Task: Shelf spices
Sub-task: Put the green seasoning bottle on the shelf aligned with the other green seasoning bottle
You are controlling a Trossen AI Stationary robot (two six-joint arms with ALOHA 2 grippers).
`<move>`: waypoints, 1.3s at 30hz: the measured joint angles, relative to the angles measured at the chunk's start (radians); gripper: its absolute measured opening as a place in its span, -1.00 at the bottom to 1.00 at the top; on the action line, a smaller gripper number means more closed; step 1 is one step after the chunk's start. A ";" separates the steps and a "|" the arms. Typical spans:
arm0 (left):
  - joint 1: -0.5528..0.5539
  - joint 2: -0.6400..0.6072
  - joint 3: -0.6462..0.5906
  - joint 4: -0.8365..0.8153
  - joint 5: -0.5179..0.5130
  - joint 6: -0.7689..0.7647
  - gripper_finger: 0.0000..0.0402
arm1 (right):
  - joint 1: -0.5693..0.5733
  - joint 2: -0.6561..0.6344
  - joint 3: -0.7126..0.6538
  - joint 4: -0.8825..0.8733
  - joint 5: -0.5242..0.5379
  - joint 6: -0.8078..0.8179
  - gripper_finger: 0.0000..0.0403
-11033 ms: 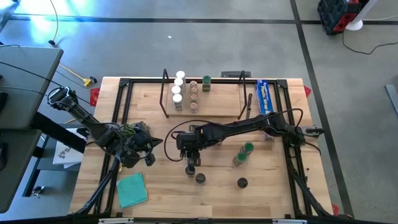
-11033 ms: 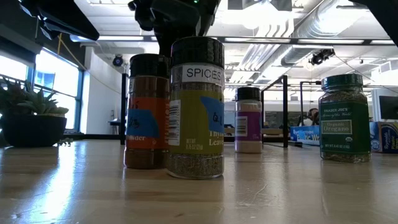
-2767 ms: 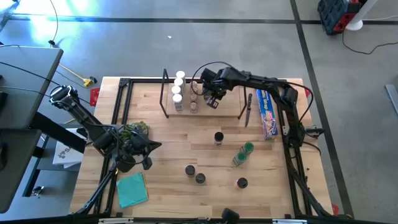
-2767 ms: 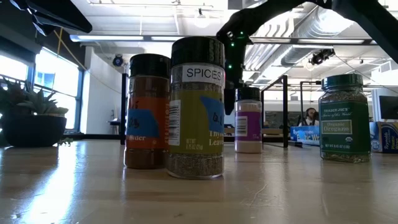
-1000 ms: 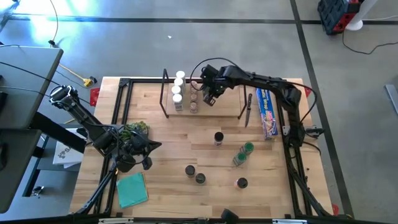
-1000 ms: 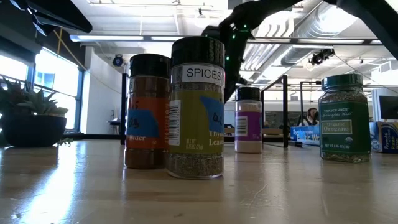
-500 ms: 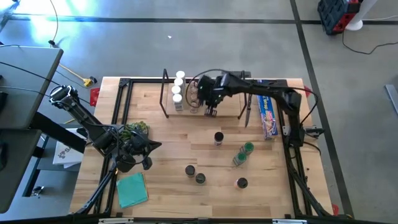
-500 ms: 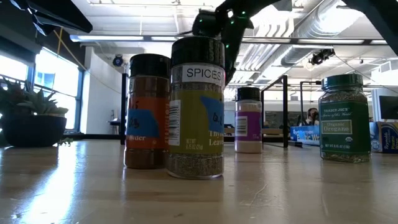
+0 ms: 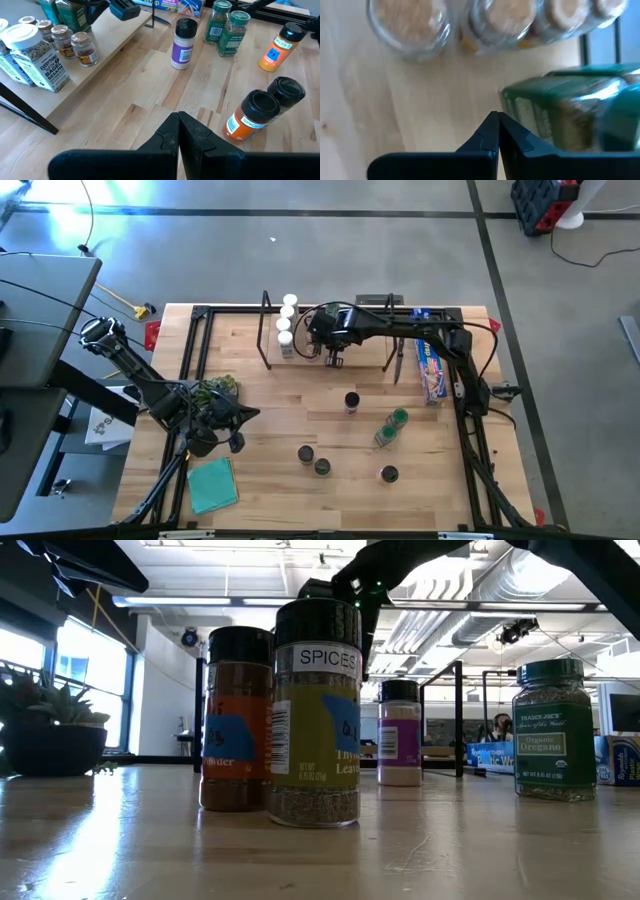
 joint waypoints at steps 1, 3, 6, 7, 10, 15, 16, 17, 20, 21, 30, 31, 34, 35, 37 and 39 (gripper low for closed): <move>0.000 0.000 0.000 0.000 0.000 0.000 -1.00 | 0.000 0.000 0.000 0.012 0.011 -0.001 -1.00; 0.000 0.000 0.000 0.000 0.000 0.000 -1.00 | -0.001 0.000 0.000 0.024 0.037 -0.004 -1.00; 0.000 0.000 0.000 0.000 0.000 0.000 -1.00 | -0.004 0.000 0.000 0.028 0.046 -0.011 -1.00; 0.000 0.000 0.000 0.000 0.000 0.000 -1.00 | -0.004 0.000 0.000 0.034 0.046 -0.011 -1.00; 0.000 0.000 0.000 0.000 0.000 0.000 -1.00 | -0.004 0.000 0.000 0.039 0.046 -0.025 -1.00; 0.000 0.000 0.000 0.000 0.000 0.000 -1.00 | -0.004 0.000 0.000 0.049 0.046 -0.040 -1.00; 0.000 0.000 0.000 0.000 0.000 0.000 -1.00 | -0.004 0.000 0.000 0.053 0.046 -0.046 -1.00; 0.000 0.000 0.000 0.000 0.000 0.000 -1.00 | -0.004 0.000 0.000 0.057 0.046 -0.051 -1.00; 0.000 0.000 0.000 0.000 0.000 0.000 -1.00 | -0.006 0.000 0.000 0.059 0.046 -0.065 -1.00; 0.000 0.000 0.000 0.000 0.000 0.000 -1.00 | -0.007 0.000 0.000 0.059 0.046 -0.071 -1.00; 0.000 0.000 0.000 0.000 0.000 0.000 -1.00 | -0.005 0.000 0.000 0.068 0.046 -0.082 -1.00; 0.000 0.000 0.000 0.000 0.000 0.000 -1.00 | -0.002 0.000 0.000 0.064 0.046 -0.089 -1.00; 0.000 0.000 0.000 0.000 0.000 0.000 -1.00 | 0.004 0.000 0.000 0.016 0.038 -0.119 -1.00; 0.000 0.000 0.000 0.000 0.000 0.000 -1.00 | 0.004 0.000 0.000 -0.002 0.032 -0.129 -1.00; 0.000 0.000 0.000 0.000 0.000 0.000 -1.00 | 0.005 0.000 0.000 -0.033 0.026 -0.135 -1.00; 0.000 0.000 0.000 0.000 0.000 0.000 -1.00 | -0.001 0.000 0.000 -0.042 0.026 -0.138 -1.00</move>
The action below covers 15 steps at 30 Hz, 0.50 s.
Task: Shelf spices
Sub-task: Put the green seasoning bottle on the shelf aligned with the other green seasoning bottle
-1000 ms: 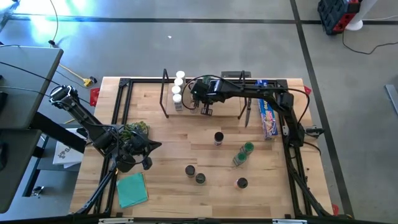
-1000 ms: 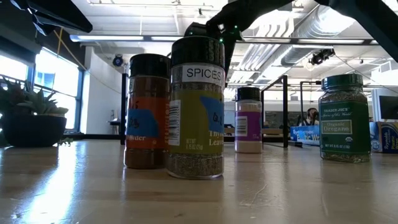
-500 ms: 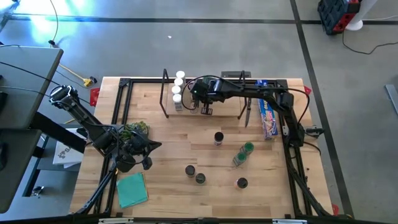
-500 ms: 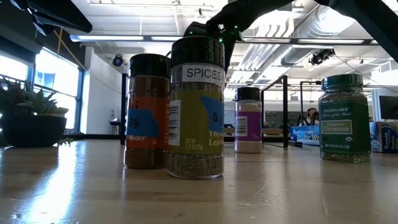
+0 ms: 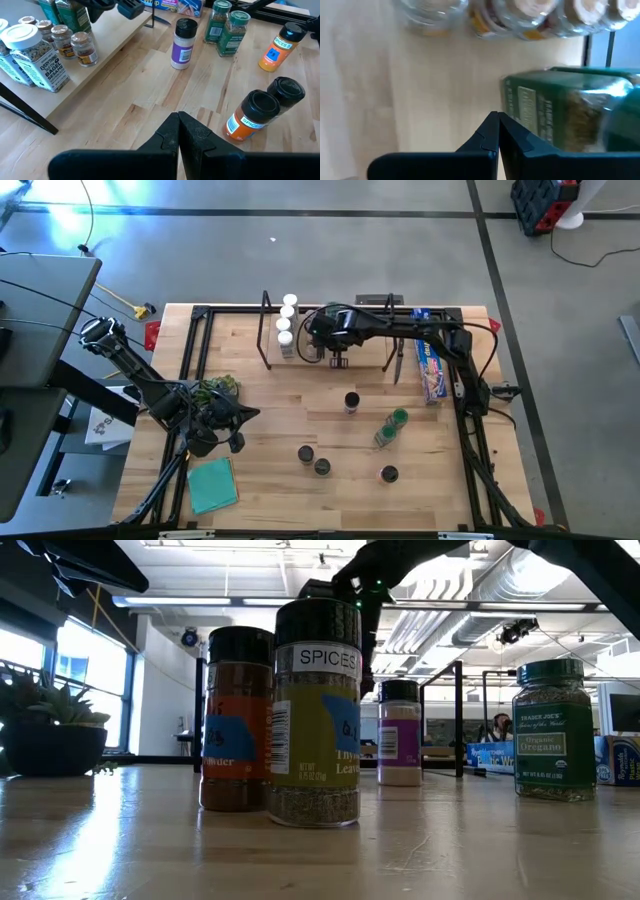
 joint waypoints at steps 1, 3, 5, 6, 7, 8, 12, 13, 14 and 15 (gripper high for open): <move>0.000 0.000 0.000 0.000 0.000 0.000 -1.00 | -0.004 0.000 0.000 0.002 0.001 0.000 -1.00; 0.000 0.000 0.000 0.000 0.000 0.000 -1.00 | -0.012 0.000 0.000 0.010 0.001 0.000 -1.00; 0.000 0.000 0.000 0.000 0.000 0.000 -1.00 | -0.021 0.000 0.000 0.029 0.001 0.000 -1.00; 0.000 0.000 0.000 0.000 0.000 0.000 -1.00 | -0.024 0.000 0.000 0.036 0.001 0.001 -1.00; 0.000 0.000 0.000 0.000 0.000 0.000 -1.00 | -0.028 0.000 0.000 0.042 0.001 0.005 -1.00; 0.000 0.000 0.000 0.000 0.000 0.000 -1.00 | -0.030 0.000 0.000 0.047 0.001 0.006 -1.00; 0.000 0.000 0.000 0.000 0.000 0.000 -1.00 | -0.034 0.000 0.000 0.047 0.001 0.006 -1.00; 0.000 0.000 0.000 0.000 0.000 0.000 -1.00 | -0.034 0.000 0.000 0.047 0.001 0.006 -1.00; 0.000 0.000 0.000 0.000 0.000 0.000 -1.00 | -0.034 0.000 0.000 0.049 0.001 0.006 -1.00; 0.000 0.000 0.000 0.000 0.000 0.000 -1.00 | -0.034 0.000 0.000 0.051 0.001 0.006 -1.00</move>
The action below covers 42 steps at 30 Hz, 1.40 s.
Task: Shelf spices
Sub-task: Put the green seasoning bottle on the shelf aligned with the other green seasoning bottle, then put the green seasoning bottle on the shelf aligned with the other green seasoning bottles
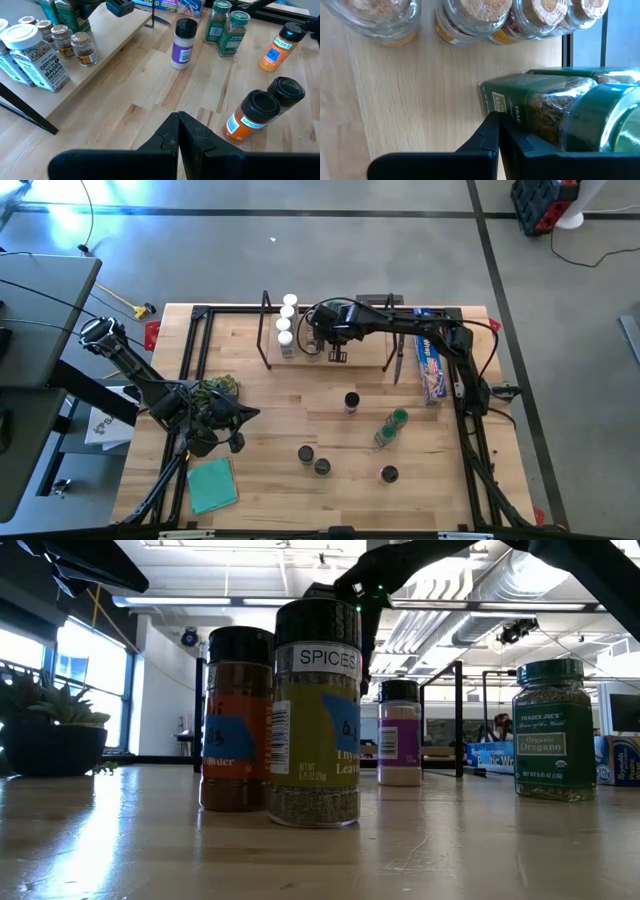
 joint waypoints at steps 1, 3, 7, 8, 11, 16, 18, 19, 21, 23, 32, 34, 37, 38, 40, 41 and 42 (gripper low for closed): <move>0.000 0.000 0.000 0.000 0.000 0.000 -1.00 | 0.000 0.000 0.000 0.001 0.002 0.000 -1.00; 0.000 0.000 0.000 0.000 0.000 0.000 -1.00 | 0.000 0.000 0.000 0.001 0.013 0.000 -1.00; 0.000 0.000 0.000 0.000 0.000 0.000 -1.00 | 0.000 0.000 0.000 0.008 0.014 0.000 -1.00; 0.000 0.000 0.000 0.000 0.000 0.000 -1.00 | 0.000 0.000 0.000 0.012 0.014 -0.002 -1.00; 0.000 0.000 0.000 0.000 0.000 0.000 -1.00 | 0.000 0.000 0.000 0.024 0.014 -0.007 -1.00; 0.000 0.000 0.000 0.000 0.000 0.000 -1.00 | 0.000 0.000 0.000 0.038 0.014 -0.009 -1.00; 0.000 0.000 0.000 0.000 0.000 0.000 -1.00 | 0.000 0.000 0.000 0.037 0.014 -0.009 -1.00; 0.000 0.000 0.000 0.000 0.000 0.000 -1.00 | 0.000 0.000 0.000 0.036 0.014 -0.008 -1.00; 0.000 0.000 0.000 0.000 0.000 0.000 -1.00 | 0.008 0.000 0.000 0.027 0.015 -0.010 -1.00; 0.000 0.000 0.000 0.000 0.000 0.000 -1.00 | 0.018 -0.001 0.000 0.012 0.018 -0.020 -1.00; 0.000 0.000 0.000 0.000 0.000 0.000 -1.00 | 0.083 -0.001 0.121 -0.208 0.014 -0.031 -1.00; 0.000 0.000 0.000 0.000 0.000 0.000 -1.00 | 0.094 -0.001 0.188 -0.267 0.014 -0.020 -1.00; 0.000 0.000 0.000 0.000 0.000 0.000 -1.00 | 0.100 -0.002 0.289 -0.347 0.014 0.011 -1.00; 0.000 0.000 0.000 0.000 0.002 0.000 -1.00 | 0.101 -0.002 0.319 -0.377 0.014 0.024 -1.00; 0.000 0.000 0.000 0.000 0.014 0.000 -1.00 | 0.100 -0.006 0.365 -0.435 0.013 0.054 -1.00; 0.000 0.000 0.000 -0.001 0.020 -0.001 -1.00 | 0.100 -0.013 0.373 -0.459 0.013 0.068 -1.00; -0.001 0.000 0.000 -0.001 0.024 -0.003 -1.00 | 0.101 -0.026 0.375 -0.480 0.008 0.083 -1.00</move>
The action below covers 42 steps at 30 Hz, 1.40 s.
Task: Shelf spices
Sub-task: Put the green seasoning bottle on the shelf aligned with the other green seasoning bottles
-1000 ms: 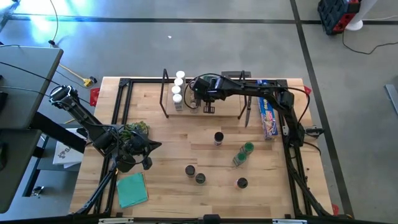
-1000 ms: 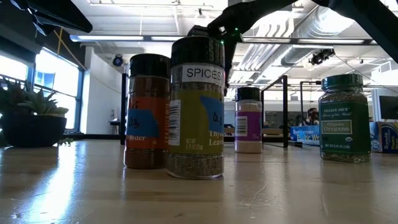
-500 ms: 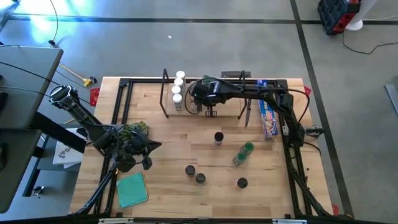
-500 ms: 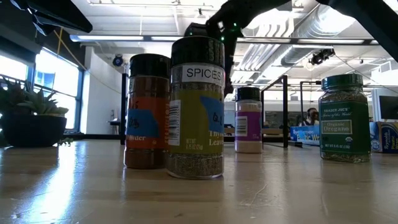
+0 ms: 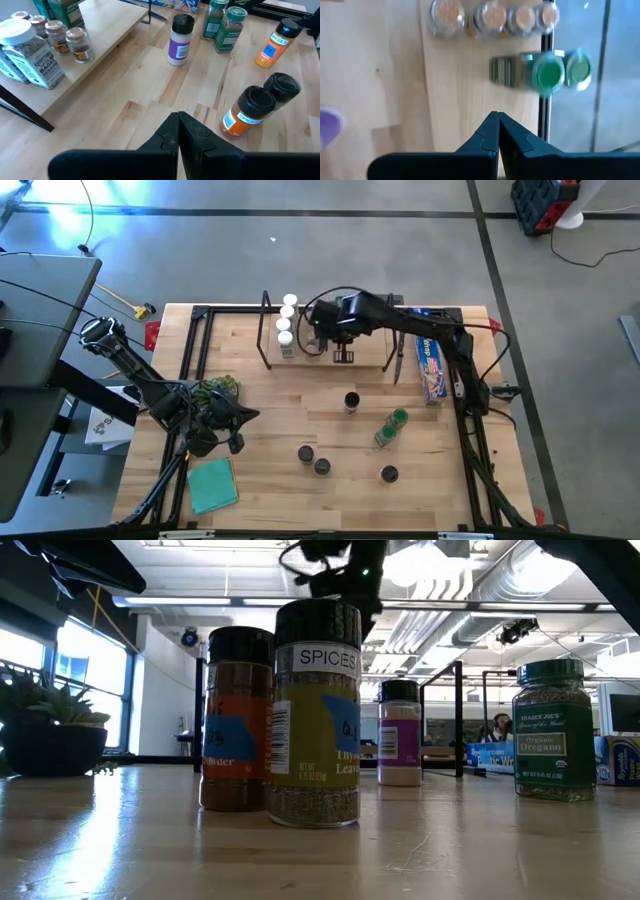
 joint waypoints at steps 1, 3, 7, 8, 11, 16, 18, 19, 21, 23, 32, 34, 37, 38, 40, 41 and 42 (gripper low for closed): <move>-0.002 0.002 0.000 0.001 0.001 -0.005 -1.00 | 0.002 -0.018 -0.007 -0.016 -0.010 0.014 -1.00; -0.010 0.010 0.000 -0.001 -0.002 -0.011 -1.00 | 0.017 -0.067 -0.051 -0.031 -0.023 0.041 -1.00; -0.022 0.046 0.000 0.000 -0.018 -0.022 -1.00 | 0.087 -0.207 -0.210 -0.018 -0.032 0.120 -1.00; -0.024 0.059 0.000 0.001 -0.020 -0.022 -1.00 | 0.113 -0.248 -0.256 -0.014 -0.030 0.147 -1.00; -0.023 0.093 0.000 0.000 -0.023 -0.022 -1.00 | 0.210 -0.374 -0.393 0.010 -0.022 0.251 -1.00; -0.007 0.131 0.000 0.001 -0.038 -0.018 -1.00 | 0.433 -0.523 -0.574 0.086 -0.097 0.435 -1.00; 0.005 0.135 0.000 0.002 -0.038 -0.001 -1.00 | 0.519 -0.550 -0.618 0.135 -0.151 0.534 -1.00; 0.011 0.136 0.000 0.002 -0.038 0.005 -1.00 | 0.561 -0.554 -0.633 0.156 -0.181 0.583 -1.00; 0.024 0.136 0.000 0.007 -0.039 0.011 -1.00 | 0.640 -0.553 -0.656 0.205 -0.218 0.679 -1.00; 0.040 0.136 0.000 0.007 -0.040 0.012 -1.00 | 0.704 -0.539 -0.662 0.231 -0.224 0.768 -0.97; 0.078 0.136 0.002 0.087 -0.028 0.109 -1.00 | 0.781 -0.431 -0.663 0.184 -0.224 1.329 -0.28; 0.079 0.136 0.002 0.106 -0.018 0.132 -1.00 | 0.753 -0.406 -0.663 0.158 -0.290 1.367 -0.03; 0.079 0.136 0.002 0.113 -0.012 0.144 -1.00 | 0.704 -0.372 -0.663 0.116 -0.374 1.386 0.33; 0.079 0.136 0.002 0.112 -0.011 0.144 -1.00 | 0.684 -0.363 -0.663 0.100 -0.402 1.400 0.43; 0.079 0.136 0.002 0.113 -0.011 0.144 -1.00 | 0.647 -0.351 -0.663 0.065 -0.433 1.419 0.58; 0.079 0.136 0.002 0.112 -0.011 0.144 -1.00 | 0.634 -0.345 -0.663 0.046 -0.429 1.422 0.63; 0.079 0.136 0.002 0.111 -0.007 0.144 -1.00 | 0.623 -0.341 -0.663 0.030 -0.412 1.422 0.66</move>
